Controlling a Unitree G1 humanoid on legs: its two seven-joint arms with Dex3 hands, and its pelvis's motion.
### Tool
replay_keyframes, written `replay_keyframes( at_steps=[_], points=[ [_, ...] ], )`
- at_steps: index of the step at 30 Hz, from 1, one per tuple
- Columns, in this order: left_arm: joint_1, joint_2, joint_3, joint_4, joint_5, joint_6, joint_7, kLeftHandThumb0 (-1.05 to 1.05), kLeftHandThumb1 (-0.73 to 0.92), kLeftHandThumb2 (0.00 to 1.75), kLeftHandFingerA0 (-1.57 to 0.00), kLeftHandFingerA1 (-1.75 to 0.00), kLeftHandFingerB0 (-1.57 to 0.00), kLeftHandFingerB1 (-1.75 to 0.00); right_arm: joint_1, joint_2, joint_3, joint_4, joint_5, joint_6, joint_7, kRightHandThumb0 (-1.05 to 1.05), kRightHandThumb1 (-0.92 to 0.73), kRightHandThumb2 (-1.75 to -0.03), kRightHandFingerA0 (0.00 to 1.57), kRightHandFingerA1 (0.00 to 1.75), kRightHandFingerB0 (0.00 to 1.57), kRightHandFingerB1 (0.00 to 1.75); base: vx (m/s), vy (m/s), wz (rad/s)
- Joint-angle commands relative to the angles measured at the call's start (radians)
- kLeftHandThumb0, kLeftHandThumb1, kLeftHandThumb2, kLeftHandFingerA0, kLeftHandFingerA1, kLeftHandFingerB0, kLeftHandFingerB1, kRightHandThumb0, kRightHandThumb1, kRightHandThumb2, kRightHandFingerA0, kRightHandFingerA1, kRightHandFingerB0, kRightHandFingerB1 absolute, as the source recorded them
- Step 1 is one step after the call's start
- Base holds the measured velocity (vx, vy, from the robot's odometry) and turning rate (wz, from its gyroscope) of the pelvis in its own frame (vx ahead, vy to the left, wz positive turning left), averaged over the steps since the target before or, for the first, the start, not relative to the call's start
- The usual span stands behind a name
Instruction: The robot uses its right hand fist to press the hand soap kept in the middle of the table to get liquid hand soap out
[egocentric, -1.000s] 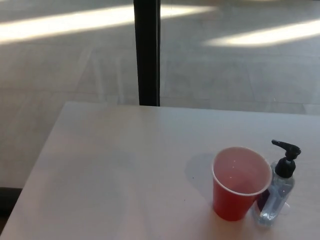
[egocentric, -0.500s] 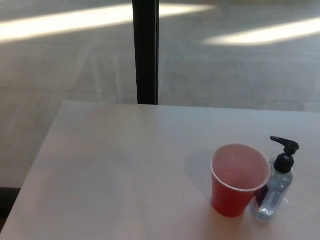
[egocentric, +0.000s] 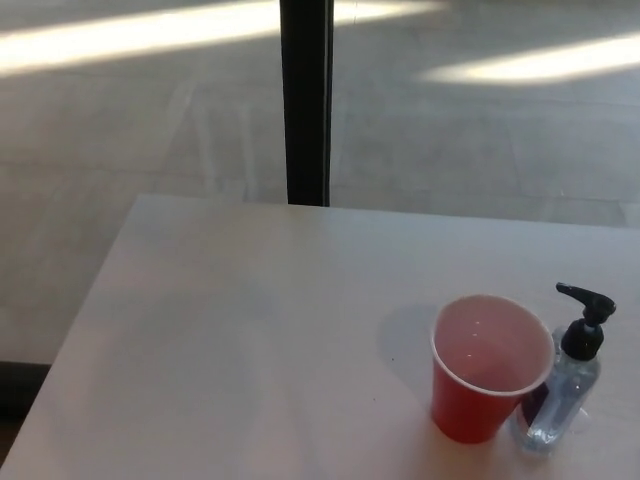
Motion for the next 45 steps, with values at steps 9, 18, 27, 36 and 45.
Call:
replay_keyframes(
  at_steps=[9,18,27,36,45],
  points=[
    [0.002,0.03,0.025,0.039,-0.03,0.024,0.032,-0.37,0.53,1.1,-0.67,-0.83,-0.56,-0.78,-0.066,0.056,0.185,-0.342,0.095,0.101,-0.046,-0.07,-0.63,-1.15,0.91,1.75,0.72,1.42,0.0,0.0,0.0],
    [0.014,0.031,0.018,0.032,-0.028,0.022,0.034,-0.37,0.61,0.97,-0.69,-0.87,-0.58,-0.82,-0.009,0.033,0.318,-0.428,0.165,0.18,0.063,-0.15,-0.58,-1.22,0.94,1.75,0.74,1.51,0.0,0.0,0.0],
    [0.027,0.035,0.017,0.057,-0.038,0.011,0.038,-0.38,0.54,1.1,-0.67,-0.83,-0.52,-0.76,0.082,0.013,0.44,-0.461,0.202,0.227,0.13,-0.1,-0.54,-1.3,0.99,1.75,0.7,1.62,0.0,0.0,0.0],
    [0.029,0.036,0.013,0.055,-0.044,0.017,0.034,-0.37,0.55,1.11,-0.64,-0.82,-0.52,-0.75,0.188,-0.016,0.48,-0.402,0.16,0.169,0.221,-0.11,-0.48,-1.38,1.02,1.75,0.68,1.66,0.0,0.0,0.0],
    [0.029,0.038,0.01,0.06,-0.051,0.003,0.023,-0.37,0.54,1.11,-0.64,-0.82,-0.52,-0.76,0.207,-0.012,0.486,-0.373,0.125,0.142,0.233,-0.13,-0.53,-1.12,0.97,1.75,0.66,1.69,0.0,0.0,0.0]
  ],
)
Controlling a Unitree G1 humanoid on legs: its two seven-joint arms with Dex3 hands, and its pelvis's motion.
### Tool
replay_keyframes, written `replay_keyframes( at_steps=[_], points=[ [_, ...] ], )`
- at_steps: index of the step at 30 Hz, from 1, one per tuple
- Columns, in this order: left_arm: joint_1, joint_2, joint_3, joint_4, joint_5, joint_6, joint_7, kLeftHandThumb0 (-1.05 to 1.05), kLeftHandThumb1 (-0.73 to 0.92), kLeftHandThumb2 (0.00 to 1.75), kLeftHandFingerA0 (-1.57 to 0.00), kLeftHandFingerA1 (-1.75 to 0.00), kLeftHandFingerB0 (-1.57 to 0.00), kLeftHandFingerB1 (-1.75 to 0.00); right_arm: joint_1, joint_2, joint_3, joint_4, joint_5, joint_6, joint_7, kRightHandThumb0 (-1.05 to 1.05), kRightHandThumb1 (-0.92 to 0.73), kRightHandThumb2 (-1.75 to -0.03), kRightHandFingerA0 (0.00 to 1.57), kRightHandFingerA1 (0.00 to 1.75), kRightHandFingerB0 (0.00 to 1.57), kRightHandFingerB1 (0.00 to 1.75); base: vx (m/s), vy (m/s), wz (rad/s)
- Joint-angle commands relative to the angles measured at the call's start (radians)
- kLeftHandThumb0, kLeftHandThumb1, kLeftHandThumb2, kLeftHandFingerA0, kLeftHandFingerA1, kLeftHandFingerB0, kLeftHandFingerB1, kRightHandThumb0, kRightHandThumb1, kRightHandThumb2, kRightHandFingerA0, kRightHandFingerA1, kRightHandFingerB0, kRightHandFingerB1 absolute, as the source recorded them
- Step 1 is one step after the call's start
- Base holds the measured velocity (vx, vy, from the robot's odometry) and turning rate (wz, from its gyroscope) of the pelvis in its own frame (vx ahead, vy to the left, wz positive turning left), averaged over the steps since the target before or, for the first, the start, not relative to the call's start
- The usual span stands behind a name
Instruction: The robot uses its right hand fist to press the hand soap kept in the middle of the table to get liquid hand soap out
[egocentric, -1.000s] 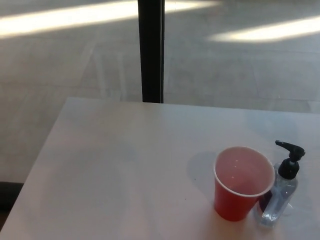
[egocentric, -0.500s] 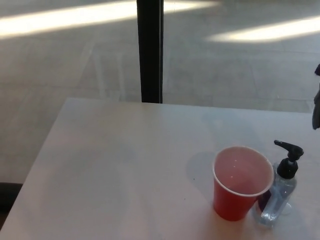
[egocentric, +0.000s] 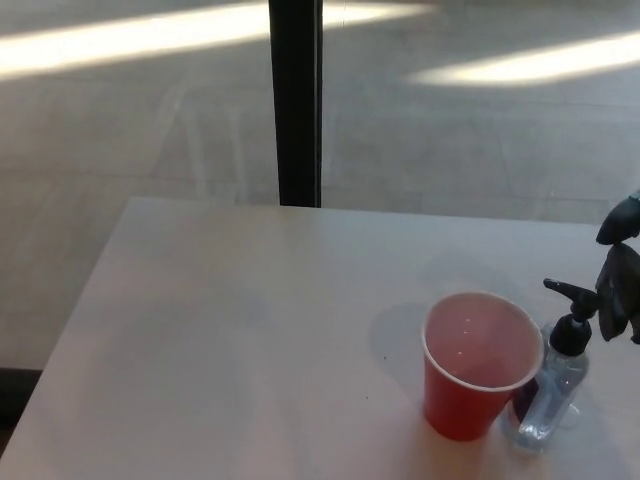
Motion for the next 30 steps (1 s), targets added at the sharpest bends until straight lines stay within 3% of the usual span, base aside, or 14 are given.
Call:
replay_keyframes(
  at_steps=[1,2,3,8,9,10,11,12,19,25,26,27,28,30],
  points=[
    [-0.002,0.023,0.0,0.006,-0.008,0.011,0.005,-0.37,0.54,1.11,-0.64,-0.81,-0.51,-0.75,0.018,-0.014,0.01,0.016,-0.045,-0.032,0.012,-0.24,-0.53,-1.16,1.23,1.48,0.93,1.29,0.0,0.0,0.0],
    [-0.003,0.023,-0.002,0.007,-0.007,0.014,0.006,-0.37,0.54,1.11,-0.65,-0.82,-0.5,-0.75,0.018,-0.013,0.014,0.016,-0.048,-0.03,0.008,-0.13,-0.52,-1.2,0.95,1.75,0.62,1.67,0.0,0.0,0.0],
    [-0.002,0.023,-0.004,0.002,-0.007,0.018,0.006,-0.36,0.54,1.11,-0.62,-0.81,-0.49,-0.74,0.019,-0.009,0.019,0.014,-0.052,-0.023,0.0,-0.13,-0.56,-1.21,0.93,1.75,0.7,1.54,0.0,0.0,0.0],
    [0.0,0.019,-0.005,0.003,-0.009,0.017,0.013,-0.36,0.54,1.1,-0.67,-0.83,-0.53,-0.76,-0.004,0.015,0.038,0.023,-0.067,-0.023,-0.02,-0.13,-0.58,-1.28,0.99,1.75,0.65,1.68,0.0,0.0,0.0],
    [0.002,0.02,-0.01,0.002,-0.004,0.013,0.014,-0.35,0.62,0.95,-0.68,-0.86,-0.54,-0.78,-0.017,0.018,0.037,0.032,-0.067,-0.026,-0.021,-0.15,-0.57,-1.3,0.99,1.75,0.65,1.69,0.0,0.0,0.0],
    [0.003,0.02,-0.01,-0.003,-0.005,0.017,0.014,-0.36,0.62,0.95,-0.68,-0.87,-0.58,-0.81,-0.029,0.021,0.029,0.043,-0.056,-0.023,-0.019,-0.16,-0.57,-1.3,1.01,1.75,0.68,1.66,0.0,0.0,0.0],
    [0.005,0.019,-0.009,-0.006,-0.008,0.017,0.013,-0.36,0.63,0.94,-0.66,-0.86,-0.51,-0.77,-0.045,0.025,0.018,0.054,-0.045,-0.023,-0.021,-0.13,-0.57,-1.31,1.02,1.75,0.7,1.65,0.0,0.0,0.0],
    [0.006,0.017,-0.004,-0.009,-0.015,0.015,0.005,-0.36,0.56,1.12,-0.65,-0.83,-0.47,-0.73,-0.069,0.03,0.001,0.069,-0.034,-0.027,-0.023,-0.14,-0.57,-1.31,1.03,1.75,0.72,1.63,0.0,0.0,0.0],
    [0.019,0.016,-0.001,-0.022,-0.021,0.012,-0.002,-0.37,0.55,1.11,-0.62,-0.81,-0.45,-0.72,-0.124,0.038,-0.043,0.071,-0.022,0.02,-0.076,-0.15,-0.59,-1.24,0.99,1.75,0.7,1.61,0.0,0.0,0.0],
    [0.013,0.016,-0.009,-0.02,-0.015,0.024,0.007,-0.36,0.55,1.11,-0.65,-0.82,-0.54,-0.76,-0.16,0.026,-0.047,0.08,-0.053,0.021,-0.093,-0.18,-0.59,-1.23,0.99,1.75,0.69,1.61,0.0,0.0,0.0],
    [0.017,0.016,-0.01,-0.024,-0.014,0.021,0.007,-0.36,0.63,0.96,-0.65,-0.86,-0.52,-0.77,-0.166,0.026,-0.05,0.077,-0.052,0.026,-0.098,-0.18,-0.59,-1.23,0.99,1.75,0.69,1.61,0.0,0.0,0.0],
    [0.018,0.015,-0.011,-0.026,-0.014,0.02,0.007,-0.36,0.63,0.96,-0.65,-0.86,-0.52,-0.77,-0.168,0.026,-0.051,0.075,-0.052,0.028,-0.101,-0.18,-0.59,-1.23,0.99,1.75,0.69,1.61,0.0,0.0,0.0],
    [0.019,0.015,-0.011,-0.027,-0.014,0.02,0.004,-0.37,0.56,1.11,-0.61,-0.79,-0.47,-0.73,-0.17,0.025,-0.052,0.081,-0.051,0.01,-0.088,-0.16,-0.6,-1.24,1.0,1.75,0.66,1.64,0.0,0.0,0.0],
    [0.021,0.016,-0.011,-0.029,-0.016,0.021,0.0,-0.37,0.56,1.11,-0.61,-0.79,-0.47,-0.73,-0.173,0.023,-0.054,0.09,-0.05,-0.016,-0.068,-0.16,-0.6,-1.24,1.0,1.75,0.66,1.64,0.0,0.0,0.0]
  ],
)
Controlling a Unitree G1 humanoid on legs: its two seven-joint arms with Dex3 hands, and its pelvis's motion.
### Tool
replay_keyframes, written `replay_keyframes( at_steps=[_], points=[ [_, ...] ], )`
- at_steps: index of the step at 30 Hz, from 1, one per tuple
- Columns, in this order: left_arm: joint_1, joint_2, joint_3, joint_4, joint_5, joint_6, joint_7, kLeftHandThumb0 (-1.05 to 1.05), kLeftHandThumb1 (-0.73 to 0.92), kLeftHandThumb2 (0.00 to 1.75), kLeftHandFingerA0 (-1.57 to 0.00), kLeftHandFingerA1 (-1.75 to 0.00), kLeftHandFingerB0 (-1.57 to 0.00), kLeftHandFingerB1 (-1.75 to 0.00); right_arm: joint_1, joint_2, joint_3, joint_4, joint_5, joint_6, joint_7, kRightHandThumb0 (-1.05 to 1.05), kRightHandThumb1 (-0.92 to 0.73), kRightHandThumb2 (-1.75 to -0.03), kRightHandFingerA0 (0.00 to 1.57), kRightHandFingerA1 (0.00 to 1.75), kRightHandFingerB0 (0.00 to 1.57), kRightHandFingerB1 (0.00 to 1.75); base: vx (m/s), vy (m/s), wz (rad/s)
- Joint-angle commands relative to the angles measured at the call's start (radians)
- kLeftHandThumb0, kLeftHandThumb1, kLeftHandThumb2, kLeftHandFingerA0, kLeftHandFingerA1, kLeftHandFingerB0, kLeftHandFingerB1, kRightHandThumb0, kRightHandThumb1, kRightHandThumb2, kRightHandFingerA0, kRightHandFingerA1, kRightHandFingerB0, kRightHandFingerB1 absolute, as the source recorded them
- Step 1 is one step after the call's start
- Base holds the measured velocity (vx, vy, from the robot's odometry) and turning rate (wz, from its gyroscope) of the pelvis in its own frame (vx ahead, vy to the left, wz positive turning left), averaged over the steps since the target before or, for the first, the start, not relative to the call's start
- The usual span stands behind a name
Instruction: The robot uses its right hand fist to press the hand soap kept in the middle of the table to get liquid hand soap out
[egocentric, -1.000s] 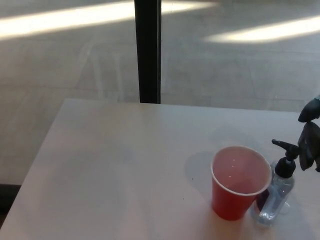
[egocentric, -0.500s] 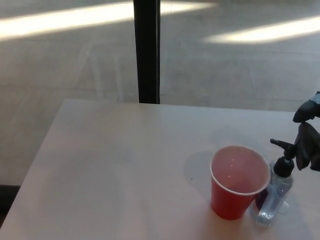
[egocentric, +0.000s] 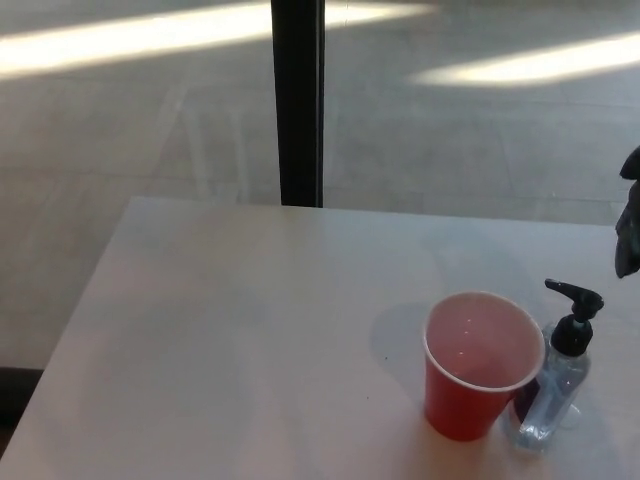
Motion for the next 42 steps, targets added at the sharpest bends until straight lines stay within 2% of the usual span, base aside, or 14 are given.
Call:
replay_keyframes(
  at_steps=[1,3,4,6,7,18,20,21,22,23,29,30,36,42],
  points=[
    [0.005,0.014,0.0,-0.004,-0.006,0.022,0.005,-0.37,0.56,1.12,-0.64,-0.81,-0.48,-0.73,-0.019,-0.005,-0.015,0.008,0.006,0.002,-0.003,-0.16,-0.58,-1.24,1.01,1.75,0.69,1.6,0.0,0.0,0.0],
    [0.002,0.015,-0.003,-0.001,-0.003,0.024,0.01,-0.37,0.55,1.11,-0.65,-0.82,-0.48,-0.73,-0.008,0.006,-0.004,-0.011,0.007,0.022,-0.019,-0.15,-0.56,-1.26,0.96,1.75,0.73,1.56,0.0,0.0,0.0],
    [0.006,0.015,-0.004,-0.007,-0.002,0.024,0.009,-0.36,0.62,0.97,-0.68,-0.86,-0.51,-0.77,0.002,0.013,0.008,-0.021,0.01,0.035,-0.022,-0.13,-0.57,-1.27,1.0,1.75,0.69,1.63,0.0,0.0,0.0],
    [0.007,0.015,-0.004,-0.015,-0.002,0.032,0.012,-0.36,0.62,0.97,-0.69,-0.87,-0.52,-0.77,0.013,0.018,0.017,-0.025,0.014,0.04,-0.016,-0.12,-0.57,-1.28,0.99,1.75,0.68,1.64,0.0,0.0,0.0],
    [0.004,0.016,-0.002,-0.004,-0.004,0.024,0.008,-0.37,0.56,1.12,-0.64,-0.82,-0.48,-0.74,0.021,0.022,0.026,-0.023,0.007,0.031,-0.011,-0.12,-0.55,-1.3,0.98,1.75,0.68,1.65,0.0,0.0,0.0],
    [-0.013,0.017,0.004,0.02,-0.012,0.025,0.011,-0.37,0.56,1.1,-0.63,-0.81,-0.48,-0.73,0.067,0.019,0.085,0.003,-0.041,-0.033,0.026,-0.16,-0.55,-1.26,1.01,1.75,0.71,1.66,0.0,0.0,0.0],
    [-0.007,0.015,0.007,0.013,-0.014,0.024,0.008,-0.37,0.56,1.11,-0.62,-0.81,-0.48,-0.74,0.072,0.02,0.084,0.012,-0.043,-0.031,0.028,-0.18,-0.54,-1.25,1.01,1.75,0.78,1.58,0.0,0.0,0.0],
    [-0.004,0.015,0.006,0.005,-0.013,0.026,0.008,-0.37,0.62,0.97,-0.65,-0.86,-0.51,-0.78,0.073,0.021,0.084,0.012,-0.046,-0.027,0.024,-0.18,-0.55,-1.25,1.03,1.75,0.81,1.57,0.0,0.0,0.0],
    [0.0,0.014,0.003,-0.005,-0.01,0.029,0.009,-0.37,0.62,0.97,-0.65,-0.86,-0.51,-0.78,0.075,0.023,0.082,0.016,-0.046,-0.029,0.025,-0.18,-0.55,-1.25,1.03,1.75,0.81,1.57,0.0,0.0,0.0],
    [0.0,0.016,0.002,-0.008,-0.01,0.033,0.004,-0.36,0.56,1.12,-0.63,-0.81,-0.49,-0.74,0.077,0.022,0.082,0.023,-0.049,-0.034,0.03,-0.17,-0.56,-1.25,1.04,1.75,0.82,1.57,0.0,0.0,0.0],
    [0.002,0.015,0.001,-0.016,-0.008,0.033,0.009,-0.37,0.55,1.11,-0.65,-0.82,-0.52,-0.76,0.098,0.021,0.083,0.043,-0.066,-0.05,0.037,-0.15,-0.57,-1.24,1.03,1.75,0.72,1.65,0.0,0.0,0.0],
    [0.005,0.016,-0.005,-0.024,-0.003,0.034,0.006,-0.37,0.56,1.12,-0.64,-0.82,-0.53,-0.76,0.106,0.017,0.093,0.044,-0.079,-0.059,0.04,-0.15,-0.57,-1.23,1.01,1.75,0.78,1.53,0.0,0.0,0.0],
    [0.003,0.018,-0.019,-0.017,0.01,0.032,0.01,-0.4,0.56,1.11,-0.69,-0.84,-0.59,-0.78,0.135,0.036,0.145,0.041,-0.096,-0.077,0.041,-0.14,-0.59,-1.21,0.99,1.75,0.8,1.5,0.0,0.0,0.0],
    [-0.015,0.018,-0.01,0.014,-0.002,0.025,0.017,-0.4,0.56,1.1,-0.64,-0.81,-0.49,-0.74,0.131,0.061,0.201,0.057,-0.133,-0.131,0.038,-0.17,-0.59,-1.2,0.98,1.75,0.76,1.56,0.0,0.0,0.0]
  ],
)
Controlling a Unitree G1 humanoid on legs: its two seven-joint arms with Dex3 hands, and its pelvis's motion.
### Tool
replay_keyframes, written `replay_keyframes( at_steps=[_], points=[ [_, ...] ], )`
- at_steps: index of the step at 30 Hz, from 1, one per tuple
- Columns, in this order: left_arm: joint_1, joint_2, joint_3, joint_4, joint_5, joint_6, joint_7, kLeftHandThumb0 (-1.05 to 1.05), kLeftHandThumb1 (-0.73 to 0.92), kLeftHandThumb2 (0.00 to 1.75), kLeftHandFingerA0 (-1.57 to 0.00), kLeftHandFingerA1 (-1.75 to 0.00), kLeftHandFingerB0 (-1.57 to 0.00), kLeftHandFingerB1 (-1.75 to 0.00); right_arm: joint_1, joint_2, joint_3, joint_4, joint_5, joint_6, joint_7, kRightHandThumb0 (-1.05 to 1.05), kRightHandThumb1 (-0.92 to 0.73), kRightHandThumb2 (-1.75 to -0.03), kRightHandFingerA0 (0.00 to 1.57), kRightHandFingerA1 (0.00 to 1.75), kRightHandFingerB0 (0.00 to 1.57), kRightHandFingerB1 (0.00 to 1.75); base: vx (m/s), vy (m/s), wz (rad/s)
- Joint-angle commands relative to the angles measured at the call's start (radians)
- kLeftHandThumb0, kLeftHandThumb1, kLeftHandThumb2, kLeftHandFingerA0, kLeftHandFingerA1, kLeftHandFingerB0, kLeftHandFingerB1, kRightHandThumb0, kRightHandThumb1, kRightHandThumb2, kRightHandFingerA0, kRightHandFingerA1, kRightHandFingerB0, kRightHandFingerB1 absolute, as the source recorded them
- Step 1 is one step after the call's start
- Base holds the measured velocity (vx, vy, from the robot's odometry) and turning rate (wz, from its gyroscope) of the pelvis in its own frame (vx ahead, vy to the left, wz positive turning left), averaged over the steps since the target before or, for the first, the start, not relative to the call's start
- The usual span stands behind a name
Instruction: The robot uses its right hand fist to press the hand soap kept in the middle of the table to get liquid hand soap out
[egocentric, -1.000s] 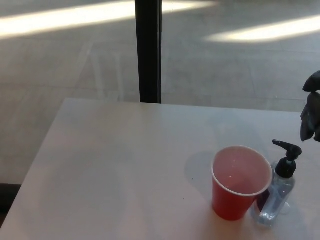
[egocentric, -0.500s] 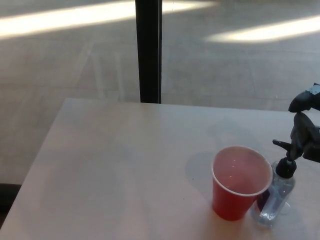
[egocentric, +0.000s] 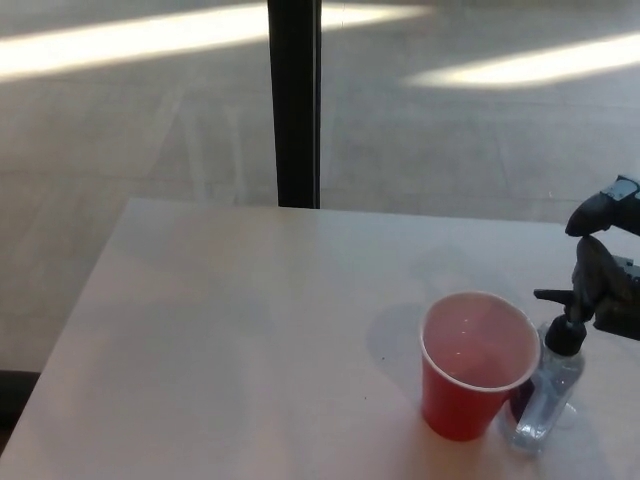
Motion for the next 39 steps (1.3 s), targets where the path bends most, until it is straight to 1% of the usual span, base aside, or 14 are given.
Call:
replay_keyframes(
  at_steps=[1,2,8,11,14,17,19,20,21,23,26,31,32,39],
  points=[
    [-0.003,0.018,0.001,0.014,-0.001,0.0,0.015,-0.41,0.56,1.11,-0.66,-0.83,-0.56,-0.78,0.028,0.016,0.05,0.035,-0.053,-0.03,0.011,-0.17,-0.55,-1.25,0.99,1.75,0.7,1.63,0.0,0.0,0.0],
    [-0.005,0.02,0.005,0.012,-0.006,0.007,0.011,-0.39,0.57,1.11,-0.66,-0.83,-0.56,-0.78,0.025,0.016,0.052,0.046,-0.057,-0.043,0.014,-0.18,-0.59,-1.18,0.98,1.75,0.77,1.56,0.0,0.0,0.0],
    [-0.002,0.019,0.01,-0.016,-0.011,0.027,0.013,-0.37,0.56,1.12,-0.66,-0.83,-0.58,-0.79,0.042,-0.009,0.048,0.052,-0.077,-0.065,0.019,-0.17,-0.58,-1.19,0.99,1.75,0.81,1.58,0.0,0.0,0.0],
    [-0.004,0.021,0.005,-0.008,-0.004,0.02,0.009,-0.39,0.55,1.11,-0.68,-0.84,-0.6,-0.79,0.046,-0.031,0.037,0.056,-0.078,-0.046,0.018,-0.15,-0.54,-1.27,0.98,1.75,0.7,1.65,0.0,0.0,0.0],
    [-0.004,0.02,0.001,-0.019,-0.003,0.029,0.01,-0.4,0.55,1.12,-0.69,-0.84,-0.59,-0.8,0.054,-0.039,0.017,0.073,-0.067,-0.052,0.028,-0.15,-0.52,-1.29,0.96,1.75,0.74,1.61,0.0,0.0,0.0],
    [-0.01,0.019,0.001,-0.008,0.0,0.027,0.018,-0.4,0.55,1.11,-0.7,-0.85,-0.62,-0.81,0.066,-0.038,0.012,0.093,-0.059,-0.069,0.047,-0.13,-0.5,-1.31,0.95,1.75,0.67,1.68,0.0,0.0,0.0],
    [-0.01,0.018,0.002,-0.005,-0.004,0.018,0.009,-0.39,0.56,1.12,-0.67,-0.83,-0.63,-0.82,0.074,-0.041,0.013,0.1,-0.064,-0.081,0.056,-0.15,-0.53,-1.29,0.94,1.75,0.72,1.62,0.0,0.0,0.0],
    [-0.009,0.017,0.004,-0.008,-0.006,0.017,0.009,-0.4,0.55,1.12,-0.7,-0.86,-0.7,-0.87,0.077,-0.039,0.016,0.102,-0.068,-0.082,0.052,-0.16,-0.54,-1.25,0.97,1.75,0.75,1.56,0.0,0.0,0.0],
    [-0.007,0.016,0.007,-0.011,-0.008,0.015,0.009,-0.4,0.55,1.12,-0.7,-0.86,-0.7,-0.87,0.08,-0.035,0.021,0.104,-0.074,-0.082,0.046,-0.16,-0.54,-1.25,0.97,1.75,0.75,1.56,0.0,0.0,0.0],
    [-0.006,0.017,0.005,-0.008,-0.007,0.009,0.004,-0.39,0.56,1.12,-0.65,-0.82,-0.54,-0.77,0.091,-0.015,0.027,0.105,-0.068,-0.077,0.033,-0.15,-0.58,-1.2,0.97,1.75,0.77,1.52,0.0,0.0,0.0],
    [-0.007,0.018,0.0,-0.006,-0.002,0.008,0.006,-0.41,0.56,1.13,-0.71,-0.86,-0.69,-0.86,0.118,-0.003,0.046,0.101,-0.073,-0.092,0.038,-0.15,-0.61,-1.17,0.96,1.75,0.76,1.53,0.0,0.0,0.0],
    [-0.01,0.018,-0.003,-0.006,0.001,0.013,0.011,-0.41,0.56,1.12,-0.71,-0.85,-0.58,-0.79,0.137,0.013,0.07,0.101,-0.076,-0.093,0.032,-0.15,-0.64,-1.1,0.95,1.75,0.75,1.52,0.0,0.0,0.0],
    [-0.013,0.019,-0.002,0.006,-0.001,0.005,0.007,-0.4,0.65,1.0,-0.69,-0.88,-0.6,-0.83,0.145,0.022,0.08,0.101,-0.079,-0.095,0.025,-0.15,-0.63,-1.11,0.96,1.75,0.76,1.54,0.0,0.0,0.0],
    [0.0,0.015,0.001,-0.015,-0.006,0.009,0.005,-0.45,0.67,0.98,-0.7,-0.87,-0.58,-0.8,0.168,0.013,0.108,0.112,-0.077,-0.12,0.043,-0.18,-0.57,-1.17,0.97,1.75,0.76,1.58,0.0,0.0,0.0]
  ],
)
